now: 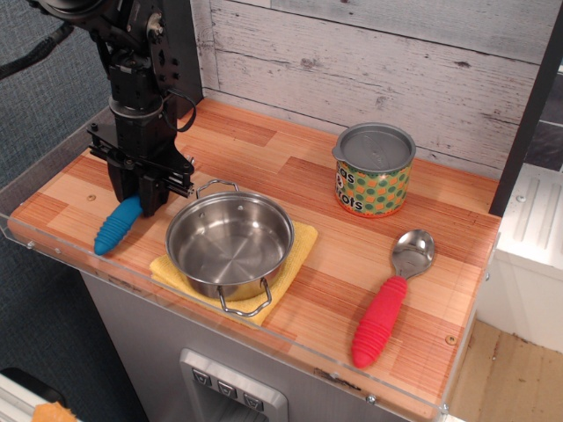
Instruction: PICK UP THE SPOON AND PUT ANOTHER SIDE OF THE TABLE
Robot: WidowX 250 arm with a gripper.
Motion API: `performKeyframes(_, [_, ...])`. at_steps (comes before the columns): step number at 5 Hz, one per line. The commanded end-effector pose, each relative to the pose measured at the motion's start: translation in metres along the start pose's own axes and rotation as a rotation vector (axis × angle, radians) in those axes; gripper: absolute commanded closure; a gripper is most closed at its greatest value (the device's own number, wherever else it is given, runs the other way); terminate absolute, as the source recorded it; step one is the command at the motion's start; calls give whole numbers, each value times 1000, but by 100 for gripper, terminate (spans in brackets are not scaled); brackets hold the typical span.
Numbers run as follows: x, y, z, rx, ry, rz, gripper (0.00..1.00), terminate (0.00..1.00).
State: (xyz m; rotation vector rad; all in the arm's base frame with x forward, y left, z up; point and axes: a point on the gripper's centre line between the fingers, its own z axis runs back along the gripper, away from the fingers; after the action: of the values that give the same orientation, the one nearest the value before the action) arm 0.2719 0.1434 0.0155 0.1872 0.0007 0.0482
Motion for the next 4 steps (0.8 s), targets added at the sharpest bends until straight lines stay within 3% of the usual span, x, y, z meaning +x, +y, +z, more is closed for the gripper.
performKeyframes(1, [-2, 6, 16, 9, -40, -24, 0, 0])
performKeyframes(2, [-4, 8, 23, 36, -35, -15, 0, 0])
performKeyframes(4, [-7, 12, 51, 37, -105, 9, 0, 0])
